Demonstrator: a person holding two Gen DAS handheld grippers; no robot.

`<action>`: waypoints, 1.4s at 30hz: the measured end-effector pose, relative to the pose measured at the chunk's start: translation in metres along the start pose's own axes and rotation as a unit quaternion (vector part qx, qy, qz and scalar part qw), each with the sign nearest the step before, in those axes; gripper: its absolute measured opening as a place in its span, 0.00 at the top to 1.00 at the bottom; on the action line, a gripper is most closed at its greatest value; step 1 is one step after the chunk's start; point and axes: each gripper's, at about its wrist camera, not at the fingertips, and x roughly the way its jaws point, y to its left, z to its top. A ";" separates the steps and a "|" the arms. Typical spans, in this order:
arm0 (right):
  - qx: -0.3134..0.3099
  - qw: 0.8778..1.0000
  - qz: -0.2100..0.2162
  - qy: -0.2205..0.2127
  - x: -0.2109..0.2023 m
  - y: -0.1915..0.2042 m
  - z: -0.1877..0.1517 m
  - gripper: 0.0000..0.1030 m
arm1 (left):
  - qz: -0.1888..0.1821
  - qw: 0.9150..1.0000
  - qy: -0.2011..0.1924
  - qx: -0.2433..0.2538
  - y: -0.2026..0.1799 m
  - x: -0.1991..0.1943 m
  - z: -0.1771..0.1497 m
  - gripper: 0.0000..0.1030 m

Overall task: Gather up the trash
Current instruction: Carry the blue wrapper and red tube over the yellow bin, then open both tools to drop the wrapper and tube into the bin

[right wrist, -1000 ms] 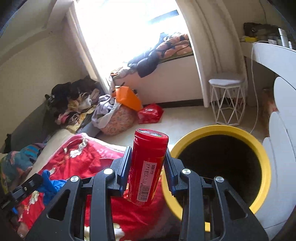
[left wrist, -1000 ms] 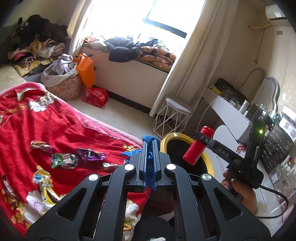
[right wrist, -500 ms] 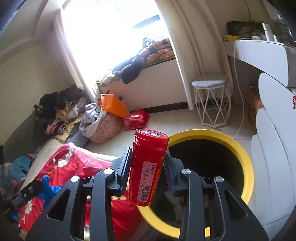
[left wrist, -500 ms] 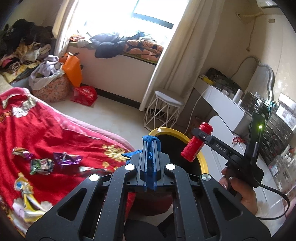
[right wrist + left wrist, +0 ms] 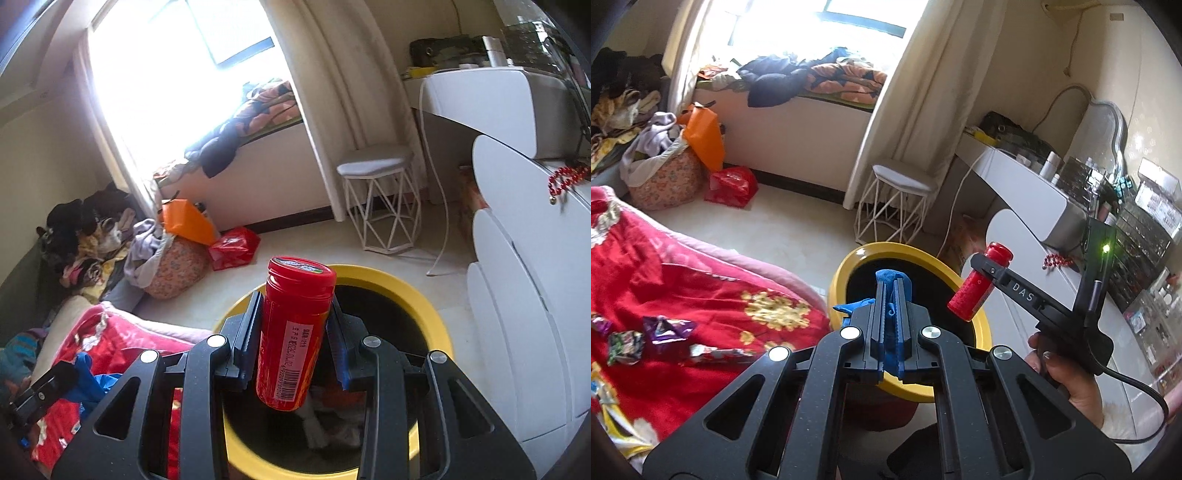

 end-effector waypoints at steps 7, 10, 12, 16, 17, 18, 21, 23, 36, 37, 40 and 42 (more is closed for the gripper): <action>-0.005 1.000 -0.020 0.003 0.006 -0.013 -0.003 0.69 | -0.006 1.000 0.020 0.009 -0.010 0.027 -0.003 0.98; -0.004 1.000 -0.022 0.006 0.010 -0.017 -0.005 0.69 | -0.008 0.999 0.029 0.011 -0.012 0.037 -0.005 0.98; -0.004 1.000 -0.021 0.009 0.012 -0.018 -0.005 0.69 | -0.008 0.999 0.034 0.013 -0.014 0.044 -0.006 0.98; -0.004 1.000 -0.018 0.014 0.017 -0.023 -0.005 0.69 | -0.006 0.999 0.045 0.015 -0.017 0.057 -0.008 0.98; -0.002 1.000 -0.016 0.015 0.018 -0.024 -0.005 0.69 | -0.006 0.999 0.048 0.014 -0.017 0.061 -0.009 0.98; 0.000 1.000 -0.016 0.015 0.018 -0.024 -0.005 0.69 | -0.006 0.999 0.050 0.013 -0.017 0.063 -0.009 0.98; 0.009 1.000 -0.009 0.019 0.021 -0.029 -0.005 0.69 | -0.008 0.998 0.055 0.008 -0.014 0.070 -0.010 0.98; 0.013 1.000 -0.005 0.026 0.023 -0.031 -0.005 0.68 | -0.011 0.998 0.059 0.005 -0.013 0.074 -0.010 0.98; 0.032 0.999 -0.019 0.034 0.029 -0.039 -0.005 0.32 | 0.000 0.999 0.029 0.018 -0.021 0.060 -0.007 0.22; 0.029 0.999 -0.019 0.034 0.028 -0.038 -0.005 0.32 | 0.001 1.000 0.024 0.016 -0.021 0.056 -0.007 0.20; 0.024 0.999 -0.021 0.028 0.025 -0.036 -0.004 0.28 | 0.009 1.000 0.016 0.008 -0.018 0.048 -0.006 0.10; 0.022 0.999 -0.019 0.024 0.022 -0.033 -0.003 0.27 | 0.014 1.000 0.010 0.002 -0.014 0.041 -0.006 0.10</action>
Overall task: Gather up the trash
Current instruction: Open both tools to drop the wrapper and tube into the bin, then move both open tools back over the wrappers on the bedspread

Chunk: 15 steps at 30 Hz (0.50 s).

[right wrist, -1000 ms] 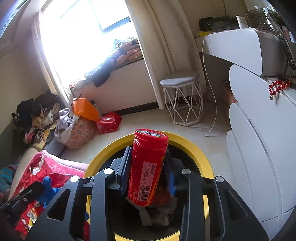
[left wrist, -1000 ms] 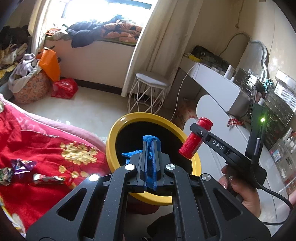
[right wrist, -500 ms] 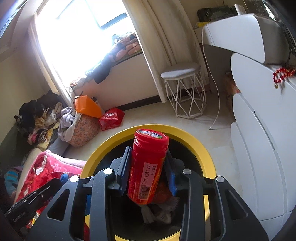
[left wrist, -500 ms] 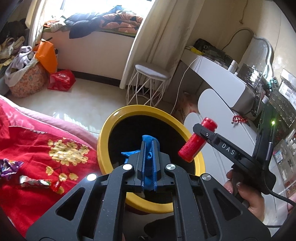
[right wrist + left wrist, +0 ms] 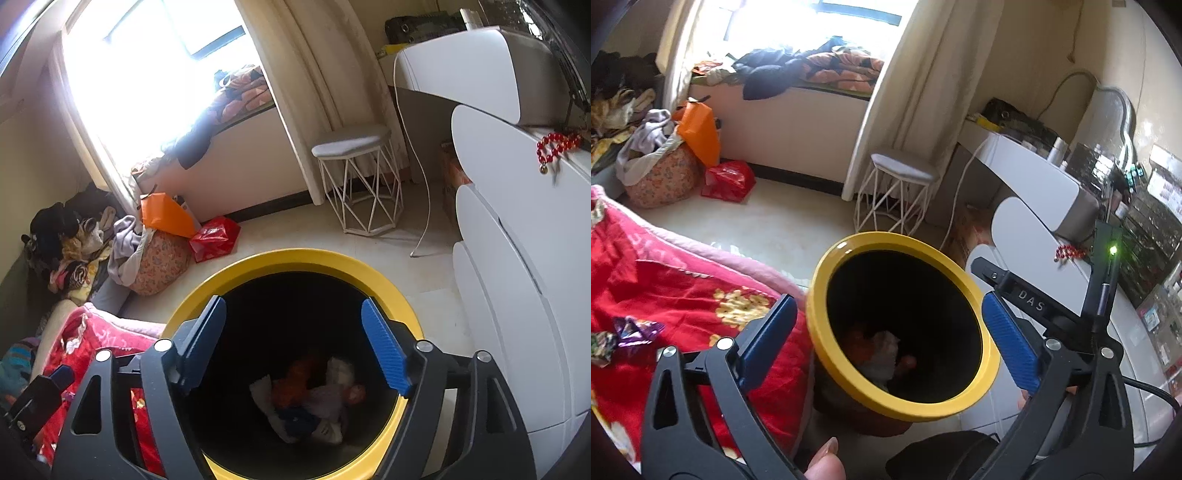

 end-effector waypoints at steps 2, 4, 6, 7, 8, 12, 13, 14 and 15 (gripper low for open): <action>-0.003 1.000 0.001 -0.005 -0.003 0.003 0.001 0.25 | 0.004 1.000 -0.006 -0.006 0.003 -0.006 0.001 0.10; -0.005 1.000 0.003 -0.007 -0.006 0.006 0.001 0.25 | 0.009 1.000 -0.013 -0.009 0.005 -0.014 0.000 0.10; -0.008 1.000 0.006 -0.009 -0.008 0.010 0.001 0.24 | 0.017 1.000 -0.019 -0.011 0.009 -0.022 0.000 0.10; -0.011 1.000 0.007 -0.011 -0.010 0.012 0.001 0.24 | 0.019 1.000 -0.021 -0.013 0.009 -0.025 -0.001 0.10; -0.015 1.000 0.009 -0.012 -0.011 0.015 0.001 0.24 | 0.022 0.999 -0.023 -0.014 0.010 -0.029 -0.002 0.10; -0.027 0.999 0.015 -0.014 -0.015 0.024 0.001 0.24 | 0.037 0.999 -0.033 -0.019 0.018 -0.044 -0.004 0.10; -0.029 0.999 0.018 -0.014 -0.017 0.026 0.000 0.24 | 0.039 0.998 -0.035 -0.021 0.019 -0.047 -0.005 0.10; -0.033 0.999 0.019 -0.015 -0.018 0.028 0.000 0.24 | 0.043 0.998 -0.038 -0.022 0.022 -0.051 -0.006 0.10; -0.035 0.999 0.021 -0.015 -0.019 0.030 -0.001 0.24 | 0.046 0.998 -0.040 -0.024 0.023 -0.055 -0.007 0.10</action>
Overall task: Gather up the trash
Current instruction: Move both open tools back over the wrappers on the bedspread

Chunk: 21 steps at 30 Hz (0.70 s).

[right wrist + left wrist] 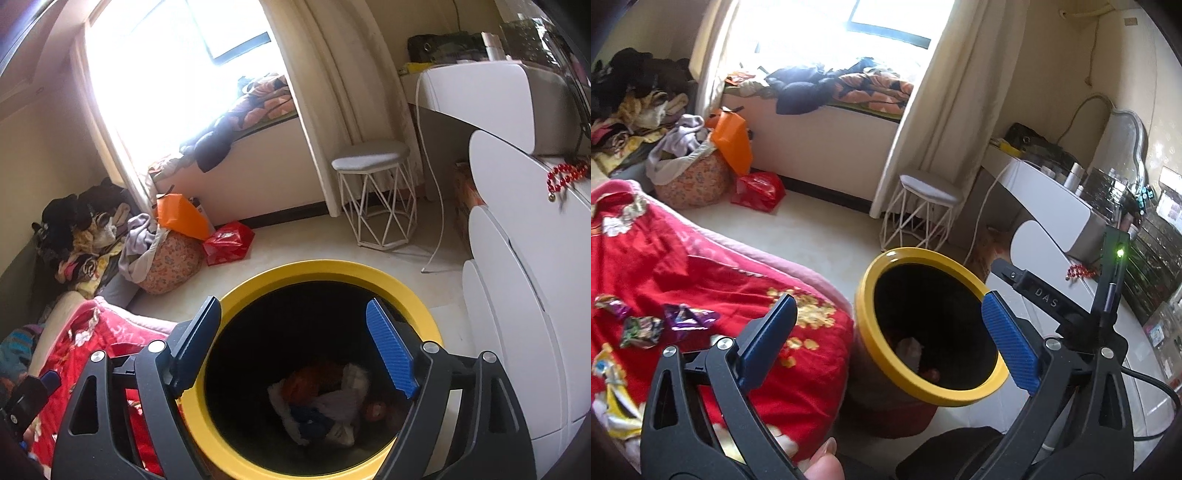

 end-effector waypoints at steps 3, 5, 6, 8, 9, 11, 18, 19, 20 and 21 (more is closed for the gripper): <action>-0.009 1.000 0.009 0.001 -0.001 0.011 -0.001 0.24 | 0.009 1.000 -0.008 -0.002 0.006 -0.010 0.000 0.10; -0.016 1.000 0.013 0.001 -0.003 0.018 -0.001 0.24 | 0.017 1.000 -0.014 -0.002 0.009 -0.016 0.001 0.10; -0.021 1.000 0.015 0.000 -0.004 0.022 -0.002 0.24 | 0.022 1.000 -0.018 -0.002 0.012 -0.020 0.001 0.10; -0.030 0.999 0.020 0.000 -0.006 0.031 -0.003 0.24 | 0.030 0.999 -0.024 -0.007 0.018 -0.027 0.000 0.10; -0.034 0.999 0.023 0.000 -0.007 0.034 -0.003 0.24 | 0.033 0.999 -0.027 -0.010 0.021 -0.031 -0.001 0.10; -0.043 0.999 0.029 0.000 -0.009 0.043 -0.005 0.24 | 0.038 0.999 -0.031 -0.015 0.027 -0.037 -0.001 0.10; -0.069 0.996 0.056 0.001 -0.017 0.075 -0.012 0.23 | 0.062 0.997 -0.046 -0.029 0.053 -0.058 -0.001 0.10; -0.071 0.996 0.059 0.001 -0.016 0.078 -0.013 0.23 | 0.064 0.996 -0.047 -0.030 0.055 -0.060 -0.001 0.10; -0.075 0.995 0.063 0.003 -0.016 0.083 -0.014 0.23 | 0.065 0.996 -0.047 -0.031 0.058 -0.063 0.000 0.10; -0.078 0.995 0.066 0.005 -0.016 0.088 -0.015 0.23 | 0.068 0.996 -0.050 -0.032 0.062 -0.068 0.000 0.10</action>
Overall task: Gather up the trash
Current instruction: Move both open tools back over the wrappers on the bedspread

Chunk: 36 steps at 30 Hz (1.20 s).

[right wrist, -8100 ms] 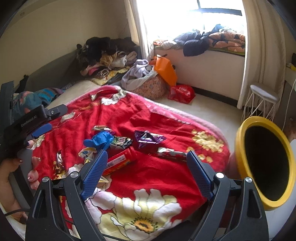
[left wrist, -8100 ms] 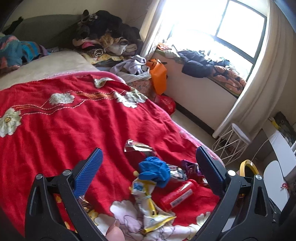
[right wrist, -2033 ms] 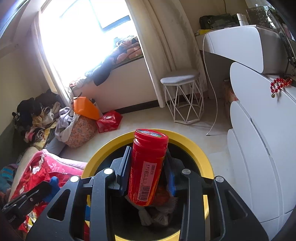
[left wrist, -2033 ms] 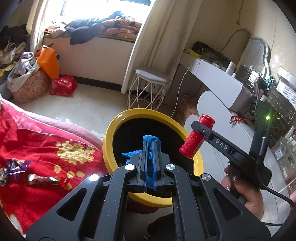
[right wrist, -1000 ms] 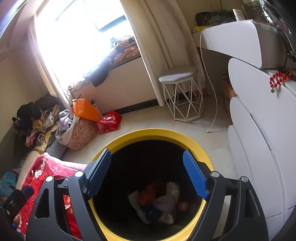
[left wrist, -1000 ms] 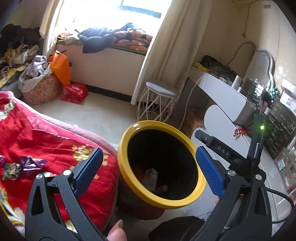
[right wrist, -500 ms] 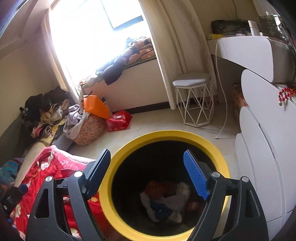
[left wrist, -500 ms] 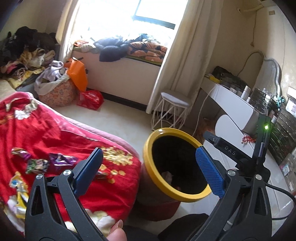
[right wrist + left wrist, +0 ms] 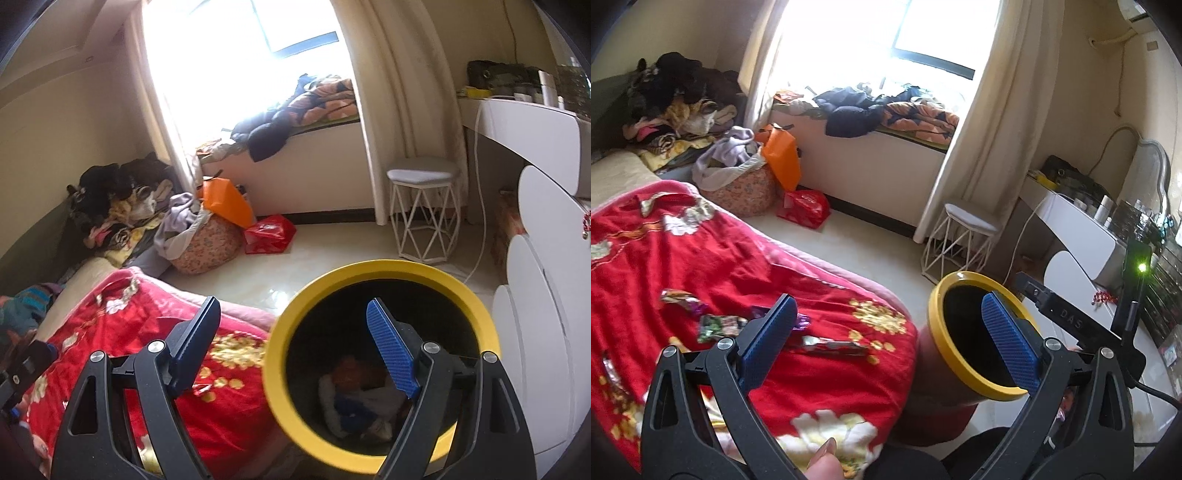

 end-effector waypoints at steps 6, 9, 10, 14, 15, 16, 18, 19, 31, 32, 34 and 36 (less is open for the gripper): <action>-0.023 0.999 0.029 0.015 0.003 0.027 -0.009 0.23 | 0.030 0.999 -0.014 -0.006 0.024 -0.015 0.005 0.10; -0.046 0.998 0.047 0.024 0.004 0.047 -0.015 0.23 | 0.052 0.998 -0.024 -0.018 0.039 -0.027 0.004 0.10; -0.050 0.997 0.051 0.025 0.004 0.051 -0.016 0.23 | 0.055 0.998 -0.025 -0.023 0.045 -0.029 0.003 0.10; -0.069 0.995 0.068 0.037 0.006 0.073 -0.023 0.23 | 0.071 0.996 -0.024 -0.040 0.064 -0.037 -0.001 0.10; -0.074 0.994 0.069 0.039 0.007 0.078 -0.025 0.23 | 0.077 0.996 -0.024 -0.040 0.068 -0.039 -0.002 0.10; -0.078 0.994 0.071 0.041 0.006 0.083 -0.027 0.23 | 0.082 0.996 -0.023 -0.042 0.073 -0.040 -0.004 0.10; -0.086 0.992 0.075 0.045 0.006 0.089 -0.031 0.23 | 0.089 0.995 -0.022 -0.050 0.083 -0.043 -0.007 0.10; -0.091 0.992 0.078 0.048 0.007 0.093 -0.033 0.23 | 0.094 0.994 -0.021 -0.056 0.089 -0.044 -0.009 0.10; -0.147 0.980 0.100 0.084 0.025 0.122 -0.053 0.23 | 0.133 0.986 -0.007 -0.101 0.142 -0.061 -0.028 0.10; -0.152 0.979 0.104 0.090 0.028 0.124 -0.055 0.23 | 0.134 0.985 -0.005 -0.106 0.145 -0.062 -0.031 0.10; -0.168 0.974 0.116 0.100 0.032 0.131 -0.059 0.23 | 0.138 0.983 0.003 -0.118 0.154 -0.062 -0.037 0.10; -0.184 0.970 0.122 0.105 0.035 0.137 -0.064 0.24 | 0.140 0.982 0.010 -0.127 0.160 -0.063 -0.042 0.10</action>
